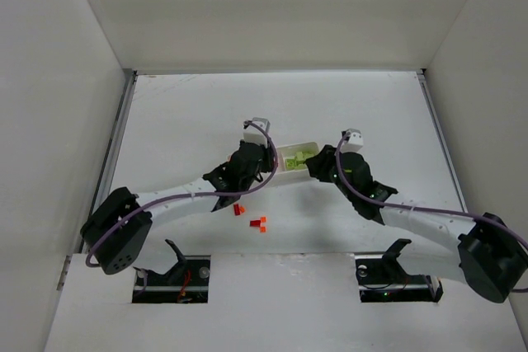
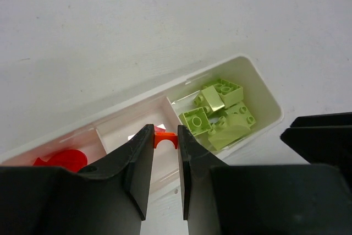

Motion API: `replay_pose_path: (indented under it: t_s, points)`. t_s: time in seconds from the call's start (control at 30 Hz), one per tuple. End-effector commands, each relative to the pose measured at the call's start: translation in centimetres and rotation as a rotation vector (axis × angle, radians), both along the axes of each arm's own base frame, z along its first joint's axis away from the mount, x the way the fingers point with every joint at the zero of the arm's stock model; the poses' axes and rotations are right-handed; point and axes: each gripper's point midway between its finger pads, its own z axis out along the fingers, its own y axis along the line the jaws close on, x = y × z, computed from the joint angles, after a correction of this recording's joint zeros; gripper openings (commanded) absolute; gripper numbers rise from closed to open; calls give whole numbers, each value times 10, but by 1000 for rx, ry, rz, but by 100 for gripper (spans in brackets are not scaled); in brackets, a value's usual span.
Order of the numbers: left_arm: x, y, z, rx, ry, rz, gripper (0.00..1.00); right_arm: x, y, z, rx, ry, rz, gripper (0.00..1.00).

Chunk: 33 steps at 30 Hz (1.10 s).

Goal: Sort the legos into containers by color

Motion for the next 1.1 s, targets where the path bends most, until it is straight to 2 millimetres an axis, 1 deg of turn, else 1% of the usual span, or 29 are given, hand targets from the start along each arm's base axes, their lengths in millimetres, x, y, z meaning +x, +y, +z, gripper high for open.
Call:
replay_pose_path:
  t_s: [0.0, 0.07, 0.13, 0.23, 0.27, 0.37, 0.53, 0.63, 0.73, 0.87, 0.97, 1.07]
  points:
    - [6, -1, 13, -51, -8, 3, 20, 7, 4, 44, 91, -124, -19, 44]
    - [8, 1, 10, -51, 1, 9, 20, 6, 5, 52, 93, -139, -12, 40]
    - [8, 3, 4, -50, 15, 14, 20, 5, 3, 55, 100, -143, -16, 32]
    - [9, 7, -2, -44, 26, 25, 20, 1, 3, 55, 103, -128, -8, 19]
    - [11, 9, -3, -43, 29, 28, 21, 1, 2, 54, 97, -124, -7, 17]
    - [13, 7, -8, -49, 46, 16, 21, 4, 1, 48, 67, -109, -4, 17]
    - [18, 8, -22, -35, 76, 18, 21, 9, 2, 37, 54, -86, -12, 22]
    - [19, 8, -27, -32, 86, 19, 21, 10, 2, 31, 59, -72, -21, 23]
    - [20, 6, -25, -30, 88, 17, 21, 6, 3, 26, 64, -62, -17, 24]
    - [18, 6, -19, -38, 77, 18, 21, 3, -4, 25, 65, -71, -31, 24]
    - [17, 8, -11, -42, 69, 25, 21, 2, -10, 26, 74, -83, -57, 24]
    - [17, 14, -4, -44, 62, 39, 21, 3, -15, 25, 74, -95, -80, 24]
